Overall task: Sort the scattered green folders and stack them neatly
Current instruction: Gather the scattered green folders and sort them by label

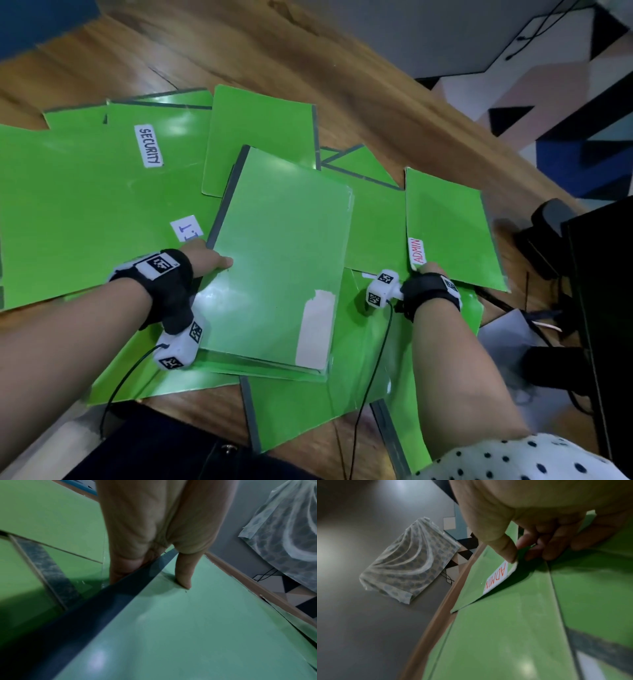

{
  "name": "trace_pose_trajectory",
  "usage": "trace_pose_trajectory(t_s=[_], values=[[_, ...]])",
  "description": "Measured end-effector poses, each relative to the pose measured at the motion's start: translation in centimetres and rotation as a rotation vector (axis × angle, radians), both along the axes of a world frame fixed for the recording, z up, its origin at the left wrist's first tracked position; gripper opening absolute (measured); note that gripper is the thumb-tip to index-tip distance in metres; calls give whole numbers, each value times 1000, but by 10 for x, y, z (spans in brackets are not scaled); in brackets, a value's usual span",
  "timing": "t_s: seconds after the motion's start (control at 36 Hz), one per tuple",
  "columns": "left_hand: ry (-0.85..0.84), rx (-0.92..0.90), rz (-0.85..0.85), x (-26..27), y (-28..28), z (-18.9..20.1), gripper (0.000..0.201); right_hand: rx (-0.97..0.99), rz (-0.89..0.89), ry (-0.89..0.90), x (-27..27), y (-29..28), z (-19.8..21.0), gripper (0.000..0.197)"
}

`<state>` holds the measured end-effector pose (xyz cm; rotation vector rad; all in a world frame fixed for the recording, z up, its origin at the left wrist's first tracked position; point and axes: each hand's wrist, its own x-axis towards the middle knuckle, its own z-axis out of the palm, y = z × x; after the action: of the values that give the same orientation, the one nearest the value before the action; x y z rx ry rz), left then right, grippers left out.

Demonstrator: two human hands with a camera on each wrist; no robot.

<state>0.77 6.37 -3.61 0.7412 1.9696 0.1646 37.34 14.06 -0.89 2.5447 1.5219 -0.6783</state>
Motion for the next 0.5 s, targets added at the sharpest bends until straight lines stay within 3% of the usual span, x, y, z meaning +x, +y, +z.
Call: trace_pose_trajectory(t_s=[0.06, 0.17, 0.22, 0.28, 0.36, 0.42, 0.5], values=[[-1, 8, -1, 1, -1, 1, 61, 62, -139, 181, 2, 4, -6, 23], [17, 21, -23, 0, -3, 3, 61, 373, -868, 935, 7, 21, -10, 17], [7, 30, -21, 0, -3, 4, 61, 453, -1055, 1155, 0, 22, -1, 24], [10, 31, -28, -1, -4, 4, 61, 515, -1062, 1314, -1, 21, 11, 23], [17, 34, -46, 0, -5, 5, 62, 571, -907, 1450, 5, 17, 25, 25], [13, 44, -42, 1, -6, 4, 62, 553, -759, 1450, 11, 14, 33, 23], [15, 58, -40, 2, -7, 2, 59, 508, -618, 1283, 21, 10, 35, 22]])
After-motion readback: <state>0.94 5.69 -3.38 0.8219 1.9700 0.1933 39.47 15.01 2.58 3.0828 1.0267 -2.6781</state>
